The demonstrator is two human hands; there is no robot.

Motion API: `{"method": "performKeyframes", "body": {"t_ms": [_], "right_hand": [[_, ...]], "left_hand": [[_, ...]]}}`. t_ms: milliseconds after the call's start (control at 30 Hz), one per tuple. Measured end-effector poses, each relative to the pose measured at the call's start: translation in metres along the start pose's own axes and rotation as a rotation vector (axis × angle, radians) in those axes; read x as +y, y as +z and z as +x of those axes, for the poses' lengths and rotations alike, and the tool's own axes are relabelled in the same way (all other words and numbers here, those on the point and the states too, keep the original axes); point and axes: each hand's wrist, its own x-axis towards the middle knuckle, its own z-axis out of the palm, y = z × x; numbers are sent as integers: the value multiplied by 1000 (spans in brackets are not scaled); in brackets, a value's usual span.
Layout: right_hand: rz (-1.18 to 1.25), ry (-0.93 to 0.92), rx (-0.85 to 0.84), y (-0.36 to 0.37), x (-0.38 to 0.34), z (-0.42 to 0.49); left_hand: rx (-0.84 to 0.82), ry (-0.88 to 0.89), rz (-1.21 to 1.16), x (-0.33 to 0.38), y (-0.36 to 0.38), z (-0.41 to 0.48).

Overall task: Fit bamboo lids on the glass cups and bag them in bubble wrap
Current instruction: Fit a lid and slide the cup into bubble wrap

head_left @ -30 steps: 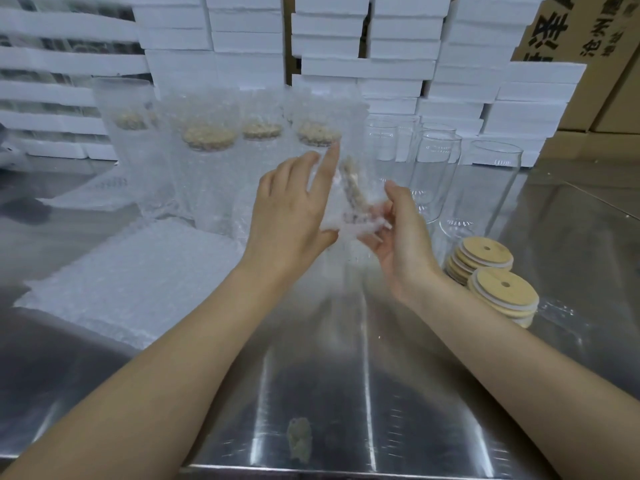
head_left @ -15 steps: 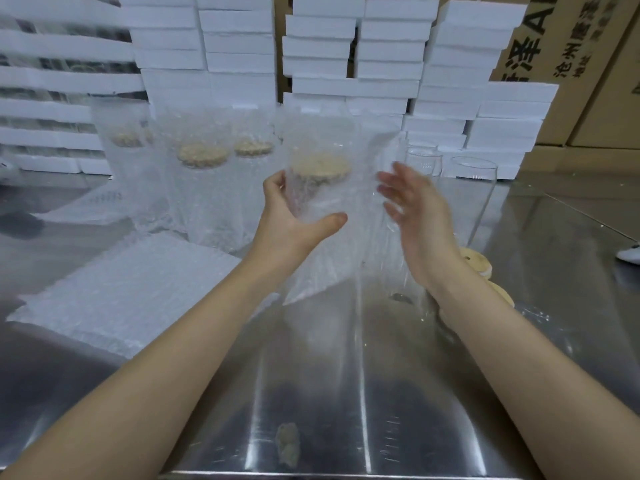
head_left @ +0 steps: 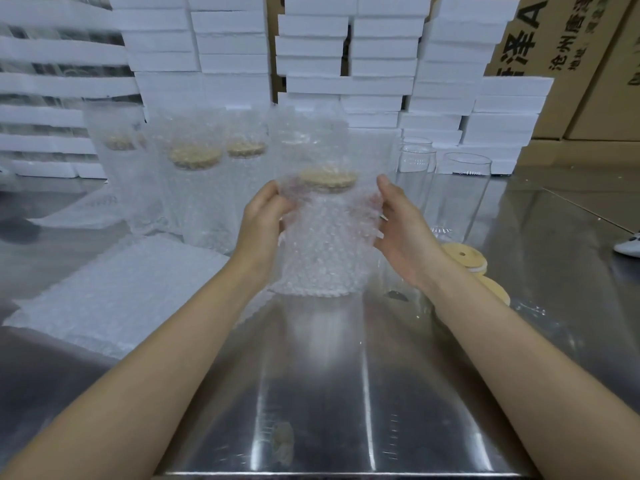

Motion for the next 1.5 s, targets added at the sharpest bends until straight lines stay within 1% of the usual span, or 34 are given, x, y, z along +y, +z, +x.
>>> {"method": "performKeyframes", "body": {"t_ms": [67, 133, 200, 300, 333, 400, 433, 500, 567, 667, 733, 800, 967, 1067, 1133, 1233, 1300, 1333, 1400, 1433, 1500], "right_hand": [[-155, -35, -68, 2, 8, 0], [-337, -108, -112, 10, 18, -4], [-411, -192, -99, 17, 26, -6], [-368, -280, 1, 20, 25, -5], [-345, -294, 53, 19, 22, -5], [-262, -292, 130, 17, 18, -3], [-199, -285, 148, 16, 16, -2], [-81, -262, 167, 16, 14, -2], [-38, -254, 186, 17, 12, -3], [1, -306, 229, 19, 13, -5], [31, -337, 292, 21, 11, -6], [54, -350, 313, 22, 11, -6], [20, -395, 308, 29, 13, -12], [26, -442, 294, 34, 14, -15], [29, -455, 321, 35, 13, -16], [77, -406, 371, 35, 13, -17], [119, -316, 422, 32, 12, -14], [135, -265, 446, 30, 11, -12], [162, -177, 462, 29, 10, -10], [179, -150, 455, 30, 11, -9], [224, -125, 446, 34, 13, -10]], "left_hand": [[32, 10, 18, 1, -3, 2], [46, 20, 45, 1, -2, 2], [59, 14, 40, 1, -1, 3], [119, -96, 59, -1, -1, 5], [129, -165, 106, -2, -2, 7], [96, -317, 197, -6, -1, 7], [80, -393, 191, -8, 0, 5], [74, -523, 111, -10, 4, 0], [51, -619, 18, -9, 4, -3], [56, -751, -337, -8, 2, -3], [45, -779, -539, -8, 6, -5], [-15, -794, -642, -9, 14, -11], [-80, -739, -735, -16, 25, -17], [-213, -674, -840, -20, 24, -19], [-320, -625, -863, -21, 25, -21], [-469, -574, -765, -22, 29, -23], [-491, -545, -621, -22, 32, -25], [-484, -537, -523, -23, 33, -26], [-413, -502, -357, -28, 32, -29], [-358, -475, -306, -30, 31, -29], [-277, -460, -282, -31, 29, -29]]}}
